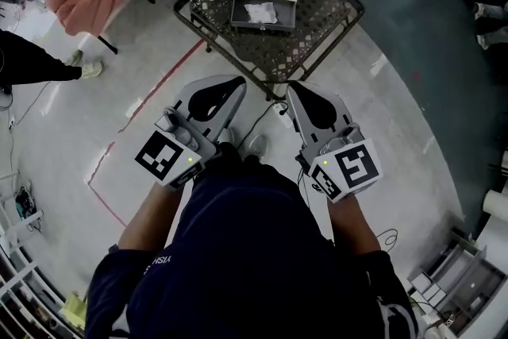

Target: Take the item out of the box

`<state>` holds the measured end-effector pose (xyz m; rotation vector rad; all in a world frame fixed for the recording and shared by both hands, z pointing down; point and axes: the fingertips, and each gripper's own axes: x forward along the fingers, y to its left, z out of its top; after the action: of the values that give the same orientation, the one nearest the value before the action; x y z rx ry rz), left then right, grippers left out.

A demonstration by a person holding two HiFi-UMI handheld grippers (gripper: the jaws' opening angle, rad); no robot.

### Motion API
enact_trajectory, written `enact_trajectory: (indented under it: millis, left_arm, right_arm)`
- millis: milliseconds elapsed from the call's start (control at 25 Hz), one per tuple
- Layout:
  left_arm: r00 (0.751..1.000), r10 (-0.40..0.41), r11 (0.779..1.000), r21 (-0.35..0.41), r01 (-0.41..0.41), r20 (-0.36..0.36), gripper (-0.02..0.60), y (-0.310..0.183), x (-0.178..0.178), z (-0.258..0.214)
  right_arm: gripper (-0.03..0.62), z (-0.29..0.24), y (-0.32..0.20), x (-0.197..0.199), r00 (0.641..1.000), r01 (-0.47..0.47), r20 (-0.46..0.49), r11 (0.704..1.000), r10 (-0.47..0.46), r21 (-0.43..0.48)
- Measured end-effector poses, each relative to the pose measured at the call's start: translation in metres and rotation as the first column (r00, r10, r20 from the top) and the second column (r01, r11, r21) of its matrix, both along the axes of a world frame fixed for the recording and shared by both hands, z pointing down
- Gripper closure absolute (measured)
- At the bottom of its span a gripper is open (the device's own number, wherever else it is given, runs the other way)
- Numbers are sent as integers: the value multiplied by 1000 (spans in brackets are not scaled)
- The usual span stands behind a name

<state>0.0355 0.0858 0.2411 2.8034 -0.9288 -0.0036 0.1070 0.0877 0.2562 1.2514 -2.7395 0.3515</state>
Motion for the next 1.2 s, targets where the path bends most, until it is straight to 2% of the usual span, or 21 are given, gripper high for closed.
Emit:
enact_trajectory:
  millis: [240, 520, 960, 1200]
  left_arm:
    - [1000, 10, 1000, -19, -11, -9, 575, -38, 2, 9]
    - [999, 42, 998, -57, -41, 11, 575, -109, -14, 37]
    - [993, 94, 983, -161, -82, 67, 575, -211, -48, 116]
    - [993, 101, 968, -238, -82, 66, 575, -251, -63, 162]
  right_arm:
    - [569, 9, -39, 1, 1000, -9, -14, 1000, 8, -24]
    - [569, 36, -111, -18, 998, -28, -49, 996, 24, -80]
    - [568, 125, -220, -52, 990, -80, -129, 970, 51, -228]
    - [568, 176, -265, -63, 982, -102, -181, 950, 49, -295]
